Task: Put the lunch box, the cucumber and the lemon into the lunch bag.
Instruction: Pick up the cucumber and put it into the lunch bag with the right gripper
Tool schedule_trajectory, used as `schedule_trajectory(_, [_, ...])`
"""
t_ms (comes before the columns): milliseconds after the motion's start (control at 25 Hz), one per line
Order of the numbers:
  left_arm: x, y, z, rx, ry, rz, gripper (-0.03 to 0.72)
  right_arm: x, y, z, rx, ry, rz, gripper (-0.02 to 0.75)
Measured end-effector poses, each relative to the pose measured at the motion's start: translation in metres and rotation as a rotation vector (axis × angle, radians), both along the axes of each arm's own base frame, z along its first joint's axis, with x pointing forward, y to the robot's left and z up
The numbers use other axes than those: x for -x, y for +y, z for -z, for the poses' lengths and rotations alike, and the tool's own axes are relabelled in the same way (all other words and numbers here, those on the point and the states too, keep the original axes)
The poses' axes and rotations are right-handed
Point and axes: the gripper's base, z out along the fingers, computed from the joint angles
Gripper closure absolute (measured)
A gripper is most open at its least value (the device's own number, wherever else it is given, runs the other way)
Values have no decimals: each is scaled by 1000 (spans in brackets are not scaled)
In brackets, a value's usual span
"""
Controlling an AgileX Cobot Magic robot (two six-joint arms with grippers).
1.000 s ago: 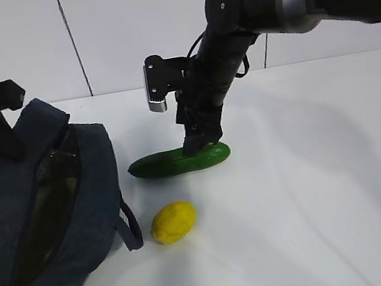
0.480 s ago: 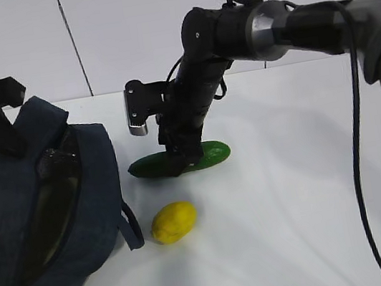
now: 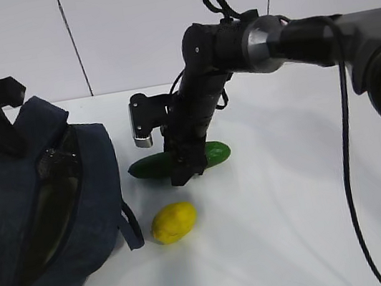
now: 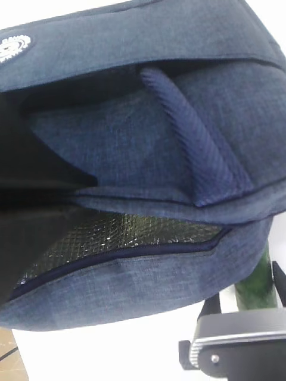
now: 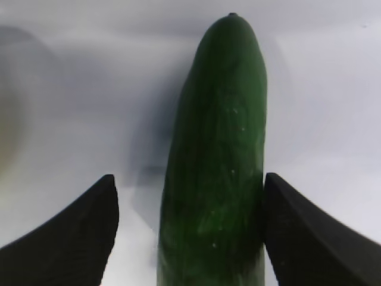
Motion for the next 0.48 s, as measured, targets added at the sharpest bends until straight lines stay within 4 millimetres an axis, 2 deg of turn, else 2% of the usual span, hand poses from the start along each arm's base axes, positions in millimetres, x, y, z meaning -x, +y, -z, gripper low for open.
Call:
schedule_trajectory(240, [0,0,0,0,0,0,695,-1,0,2,6,-4,-2,178])
schedule_trajectory(320, [0,0,0,0,0,0,695,-2,0,1,4,-8,-2,204])
schedule_trajectory(480, [0,0,0,0,0,0,695,-2,0,1,6,-9,-3,304])
